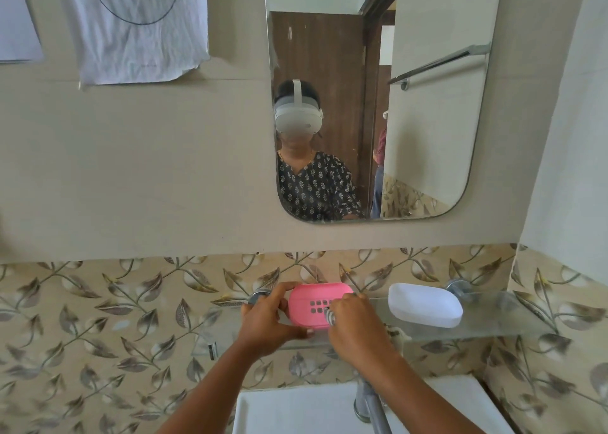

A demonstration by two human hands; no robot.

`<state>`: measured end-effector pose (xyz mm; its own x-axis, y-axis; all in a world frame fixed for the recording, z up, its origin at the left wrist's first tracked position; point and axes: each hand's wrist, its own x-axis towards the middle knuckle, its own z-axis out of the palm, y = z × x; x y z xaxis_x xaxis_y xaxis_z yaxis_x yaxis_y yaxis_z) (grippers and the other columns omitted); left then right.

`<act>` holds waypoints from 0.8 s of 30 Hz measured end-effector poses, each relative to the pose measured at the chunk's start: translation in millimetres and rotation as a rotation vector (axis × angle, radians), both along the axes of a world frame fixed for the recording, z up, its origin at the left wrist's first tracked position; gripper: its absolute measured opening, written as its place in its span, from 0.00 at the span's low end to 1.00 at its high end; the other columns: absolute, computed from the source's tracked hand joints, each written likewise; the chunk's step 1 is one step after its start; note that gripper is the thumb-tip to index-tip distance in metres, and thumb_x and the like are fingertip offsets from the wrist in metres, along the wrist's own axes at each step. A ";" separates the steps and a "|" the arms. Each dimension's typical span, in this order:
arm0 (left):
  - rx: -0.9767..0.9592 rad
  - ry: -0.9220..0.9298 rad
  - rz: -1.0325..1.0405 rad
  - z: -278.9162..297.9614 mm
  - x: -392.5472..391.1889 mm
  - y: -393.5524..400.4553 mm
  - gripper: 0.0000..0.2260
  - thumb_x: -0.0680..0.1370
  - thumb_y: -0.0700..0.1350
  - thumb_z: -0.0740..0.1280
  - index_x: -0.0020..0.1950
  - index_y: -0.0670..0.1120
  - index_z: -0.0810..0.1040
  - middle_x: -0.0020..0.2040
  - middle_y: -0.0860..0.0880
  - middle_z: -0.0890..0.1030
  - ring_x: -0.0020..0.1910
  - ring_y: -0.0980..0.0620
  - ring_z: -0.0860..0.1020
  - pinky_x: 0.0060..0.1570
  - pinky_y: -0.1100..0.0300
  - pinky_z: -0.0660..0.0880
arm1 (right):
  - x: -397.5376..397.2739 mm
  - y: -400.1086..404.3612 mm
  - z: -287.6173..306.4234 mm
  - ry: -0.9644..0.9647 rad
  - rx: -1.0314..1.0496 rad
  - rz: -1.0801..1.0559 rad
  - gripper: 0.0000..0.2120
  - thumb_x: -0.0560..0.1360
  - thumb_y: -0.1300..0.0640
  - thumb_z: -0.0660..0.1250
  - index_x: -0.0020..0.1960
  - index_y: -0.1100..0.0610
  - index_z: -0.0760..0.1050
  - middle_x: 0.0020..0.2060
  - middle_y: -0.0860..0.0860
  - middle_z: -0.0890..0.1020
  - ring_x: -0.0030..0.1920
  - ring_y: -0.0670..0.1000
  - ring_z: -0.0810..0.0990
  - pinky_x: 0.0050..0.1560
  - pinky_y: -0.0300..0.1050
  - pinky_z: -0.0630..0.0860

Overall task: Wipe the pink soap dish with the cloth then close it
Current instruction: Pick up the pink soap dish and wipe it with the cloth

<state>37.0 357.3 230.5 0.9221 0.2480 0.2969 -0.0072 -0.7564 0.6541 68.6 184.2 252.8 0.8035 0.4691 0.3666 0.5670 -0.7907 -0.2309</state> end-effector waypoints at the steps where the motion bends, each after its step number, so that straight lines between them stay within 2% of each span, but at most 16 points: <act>1: 0.002 -0.001 0.001 0.1 0.1 -0.3 0.36 0.58 0.60 0.78 0.63 0.64 0.68 0.43 0.60 0.77 0.42 0.67 0.70 0.49 0.57 0.59 | -3.1 1.7 -0.5 0.002 0.002 0.001 0.11 0.74 0.65 0.59 0.52 0.62 0.77 0.49 0.56 0.80 0.53 0.55 0.73 0.44 0.40 0.65; 8: -0.021 0.008 -0.017 0.1 1.1 0.2 0.36 0.55 0.60 0.77 0.61 0.67 0.67 0.41 0.58 0.77 0.42 0.68 0.72 0.48 0.57 0.59 | -19.3 17.7 1.6 0.037 0.059 0.033 0.12 0.74 0.64 0.61 0.55 0.63 0.77 0.52 0.57 0.80 0.54 0.56 0.74 0.51 0.44 0.70; 11: -0.021 0.011 -0.024 -1.0 2.0 1.2 0.38 0.52 0.64 0.70 0.62 0.68 0.67 0.43 0.57 0.79 0.45 0.66 0.73 0.49 0.57 0.58 | -24.3 27.2 2.8 0.065 0.080 0.047 0.13 0.73 0.65 0.59 0.55 0.62 0.77 0.53 0.56 0.80 0.54 0.55 0.74 0.54 0.44 0.69; 15: -0.011 -0.006 -0.021 -0.8 1.8 0.5 0.38 0.53 0.63 0.64 0.64 0.64 0.68 0.42 0.58 0.79 0.47 0.62 0.74 0.50 0.56 0.58 | -28.7 33.5 3.8 0.072 0.121 0.058 0.14 0.73 0.66 0.60 0.57 0.61 0.77 0.54 0.55 0.79 0.55 0.54 0.73 0.54 0.44 0.70; 19: -0.022 -0.003 -0.029 -1.9 1.9 1.9 0.35 0.56 0.59 0.75 0.62 0.67 0.67 0.43 0.57 0.80 0.47 0.66 0.73 0.52 0.56 0.58 | -30.7 27.7 3.3 0.030 0.046 0.076 0.16 0.75 0.65 0.60 0.61 0.58 0.76 0.58 0.54 0.77 0.60 0.56 0.70 0.58 0.48 0.71; 24: -0.040 0.001 -0.011 0.4 2.2 0.0 0.35 0.58 0.57 0.79 0.61 0.67 0.67 0.41 0.58 0.77 0.42 0.67 0.72 0.53 0.57 0.60 | -25.8 7.2 7.1 -0.054 -0.095 0.051 0.13 0.77 0.67 0.59 0.56 0.60 0.78 0.53 0.55 0.79 0.56 0.57 0.72 0.50 0.47 0.72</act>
